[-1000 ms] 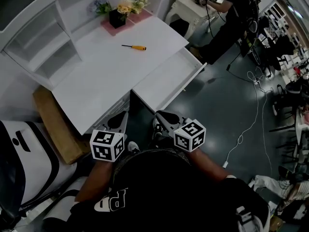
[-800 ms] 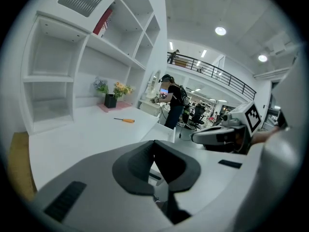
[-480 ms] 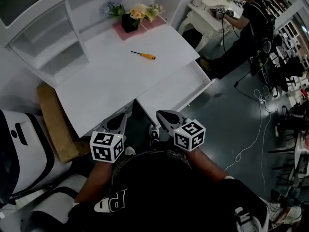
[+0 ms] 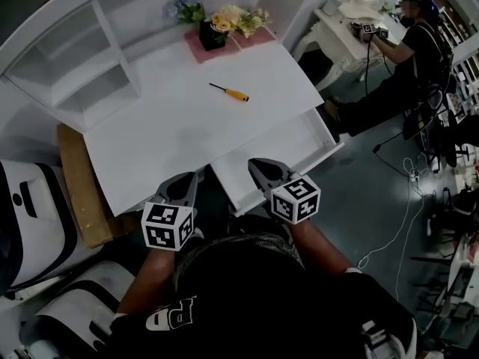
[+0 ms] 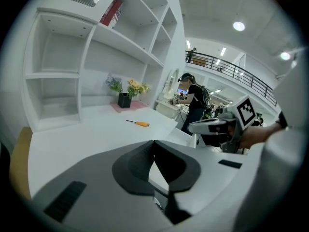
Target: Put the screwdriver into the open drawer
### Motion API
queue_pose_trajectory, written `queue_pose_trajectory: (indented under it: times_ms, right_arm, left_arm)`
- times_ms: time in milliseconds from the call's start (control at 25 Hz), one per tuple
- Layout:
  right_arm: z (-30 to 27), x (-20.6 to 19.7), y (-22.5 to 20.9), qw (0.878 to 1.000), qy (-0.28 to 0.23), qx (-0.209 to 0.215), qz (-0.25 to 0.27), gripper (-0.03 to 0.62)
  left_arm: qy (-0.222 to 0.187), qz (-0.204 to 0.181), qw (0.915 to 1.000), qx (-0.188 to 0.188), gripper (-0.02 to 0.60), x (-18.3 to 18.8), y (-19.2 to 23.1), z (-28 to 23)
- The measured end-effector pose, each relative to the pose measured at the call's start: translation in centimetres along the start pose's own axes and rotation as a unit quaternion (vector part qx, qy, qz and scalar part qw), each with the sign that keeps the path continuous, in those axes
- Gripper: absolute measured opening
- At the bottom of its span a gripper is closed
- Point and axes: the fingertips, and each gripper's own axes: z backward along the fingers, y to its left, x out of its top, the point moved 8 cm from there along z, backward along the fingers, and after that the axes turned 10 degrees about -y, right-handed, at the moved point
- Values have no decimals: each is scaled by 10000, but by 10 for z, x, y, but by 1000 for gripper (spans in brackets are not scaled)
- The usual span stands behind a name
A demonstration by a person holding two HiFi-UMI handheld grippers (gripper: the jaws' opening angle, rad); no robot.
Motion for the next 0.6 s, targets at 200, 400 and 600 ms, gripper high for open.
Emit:
queue_pose_trajectory:
  times_ms: [200, 400, 600]
  right_arm:
    - [-33, 1, -36, 9982, 365, 143, 462, 9]
    - [-65, 2, -66, 9901, 706, 245, 1188, 11]
    - [-106, 6, -98, 9827, 867, 324, 1606, 11]
  left_arm:
    - [36, -19, 9996, 289, 11, -2, 6, -27]
    - [200, 81, 9976, 652, 11, -12, 16, -36]
    - [426, -60, 9946, 944, 11, -20, 21, -46]
